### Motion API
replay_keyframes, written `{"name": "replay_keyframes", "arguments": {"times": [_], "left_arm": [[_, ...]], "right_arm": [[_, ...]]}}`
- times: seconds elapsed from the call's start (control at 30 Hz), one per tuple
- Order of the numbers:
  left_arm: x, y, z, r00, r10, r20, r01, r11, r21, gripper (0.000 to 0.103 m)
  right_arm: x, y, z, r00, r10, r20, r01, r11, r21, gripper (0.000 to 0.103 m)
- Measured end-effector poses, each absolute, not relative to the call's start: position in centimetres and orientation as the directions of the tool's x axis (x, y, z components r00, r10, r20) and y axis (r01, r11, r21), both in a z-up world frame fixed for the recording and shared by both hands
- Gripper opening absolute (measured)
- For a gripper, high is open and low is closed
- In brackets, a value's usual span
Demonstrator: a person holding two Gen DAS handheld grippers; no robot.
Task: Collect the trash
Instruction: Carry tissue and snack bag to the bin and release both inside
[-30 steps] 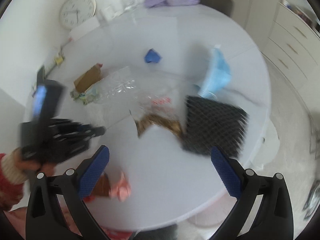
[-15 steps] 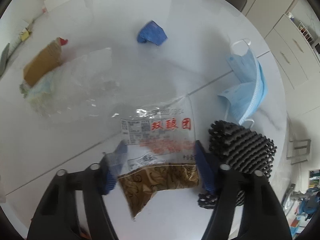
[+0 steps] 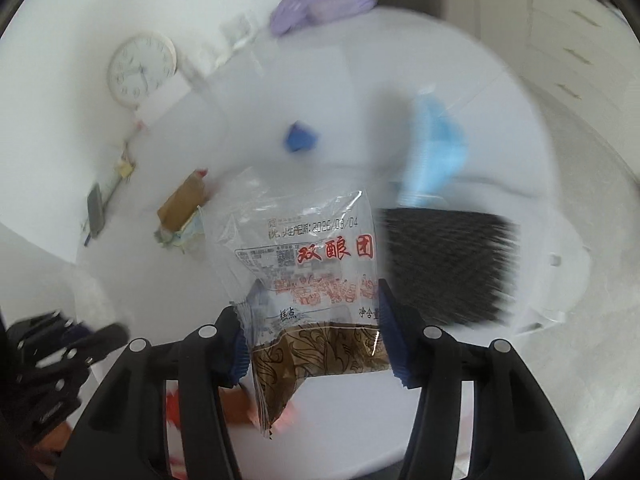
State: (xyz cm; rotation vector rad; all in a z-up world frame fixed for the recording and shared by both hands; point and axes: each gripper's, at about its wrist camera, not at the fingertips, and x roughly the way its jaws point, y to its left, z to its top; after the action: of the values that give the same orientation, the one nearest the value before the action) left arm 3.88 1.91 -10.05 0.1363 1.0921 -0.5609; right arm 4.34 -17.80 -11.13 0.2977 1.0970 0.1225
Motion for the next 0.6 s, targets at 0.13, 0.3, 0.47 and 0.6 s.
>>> {"name": "replay_keyframes", "arguments": {"times": [0.13, 0.3, 0.47, 0.6], "left_arm": [[1.4, -6.4, -10.0, 0.226, -0.467, -0.855, 0.633, 0.738, -0.235, 0.012], [-2.1, -17.4, -13.1, 0.045, -0.499, -0.866, 0.747, 0.592, -0.302, 0.012], [-4.5, -25.6, -19.0, -0.022, -0.424, -0.906, 0.793, 0.544, -0.274, 0.012], [-5.3, -29.0, -23.7, -0.012, -0.354, -0.935, 0.792, 0.567, -0.225, 0.024]], "right_arm": [[-1.1, -24.3, -9.9, 0.466, 0.150, -0.872, 0.149, 0.958, 0.245, 0.055], [-8.4, -32.7, -10.8, 0.439, 0.027, -0.898, 0.277, 0.947, 0.164, 0.056], [-13.2, -38.4, -13.1, 0.414, 0.034, -0.910, 0.348, 0.917, 0.193, 0.057], [-15.0, -41.0, -15.6, 0.409, 0.097, -0.907, 0.315, 0.918, 0.240, 0.058]]}}
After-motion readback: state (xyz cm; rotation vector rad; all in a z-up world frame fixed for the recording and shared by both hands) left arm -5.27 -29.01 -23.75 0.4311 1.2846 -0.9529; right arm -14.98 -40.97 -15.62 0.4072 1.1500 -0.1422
